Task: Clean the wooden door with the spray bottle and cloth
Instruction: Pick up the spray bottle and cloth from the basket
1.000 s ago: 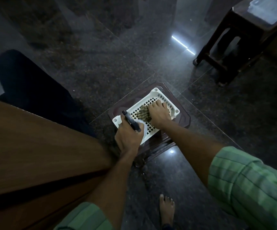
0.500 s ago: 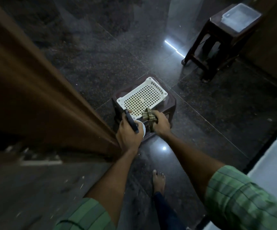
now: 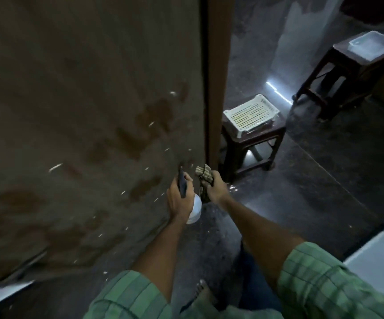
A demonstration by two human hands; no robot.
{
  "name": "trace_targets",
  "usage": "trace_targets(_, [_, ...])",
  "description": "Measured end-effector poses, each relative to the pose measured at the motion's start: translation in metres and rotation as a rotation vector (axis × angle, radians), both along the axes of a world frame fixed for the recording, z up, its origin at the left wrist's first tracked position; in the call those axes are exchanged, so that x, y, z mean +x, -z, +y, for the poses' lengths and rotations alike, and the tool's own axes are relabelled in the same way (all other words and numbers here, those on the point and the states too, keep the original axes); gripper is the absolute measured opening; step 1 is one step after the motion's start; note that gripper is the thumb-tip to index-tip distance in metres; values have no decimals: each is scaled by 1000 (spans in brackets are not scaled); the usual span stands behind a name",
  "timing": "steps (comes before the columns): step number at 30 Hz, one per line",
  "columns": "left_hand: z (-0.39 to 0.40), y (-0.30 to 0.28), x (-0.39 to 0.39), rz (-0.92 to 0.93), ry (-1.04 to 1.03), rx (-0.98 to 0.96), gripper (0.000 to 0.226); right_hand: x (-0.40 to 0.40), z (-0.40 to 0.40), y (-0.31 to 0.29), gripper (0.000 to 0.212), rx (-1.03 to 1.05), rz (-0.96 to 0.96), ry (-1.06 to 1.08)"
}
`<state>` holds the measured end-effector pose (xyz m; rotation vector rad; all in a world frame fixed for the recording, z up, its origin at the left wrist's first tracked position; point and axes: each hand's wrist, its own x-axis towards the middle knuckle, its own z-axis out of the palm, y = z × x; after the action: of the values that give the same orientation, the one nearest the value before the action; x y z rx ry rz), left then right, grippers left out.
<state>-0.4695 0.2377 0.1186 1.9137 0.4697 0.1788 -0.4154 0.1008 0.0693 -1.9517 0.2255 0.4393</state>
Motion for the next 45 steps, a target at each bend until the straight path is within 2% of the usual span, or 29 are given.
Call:
trace_targets(8, [95, -77, -107, -67, -334, -198, 13, -67, 124, -88, 41, -55, -76, -339])
trace_targets(12, [141, -118, -150, -98, -507, -90, 37, -98, 167, -129, 40, -58, -161, -471])
trace_targets(15, [167, -159, -185, -154, -476, -4, 37, -119, 193, -174, 39, -104, -293, -542])
trace_targets(18, [190, -203, -220, -192, -524, 30, 32, -141, 217, -226, 36, -156, -534, -618])
trace_targets(21, [218, -252, -248, -245, -576, 103, 38, -163, 243, -284, 35, -173, -753, -658])
trace_targets(28, [276, -377, -296, -374, -565, 219, 30, -208, 309, -416, 45, -223, -1120, -622])
trace_targets(32, [310, -444, -316, -444, -515, 280, 33, -225, 352, -480, 51, -257, -1365, -533])
trace_targets(36, [350, -512, -327, -502, -513, 361, 34, -234, 386, -550, 45, -198, -1622, -376])
trace_targets(45, [392, -652, -328, -612, -537, 518, 30, -225, 419, -703, 50, -143, -1886, -127])
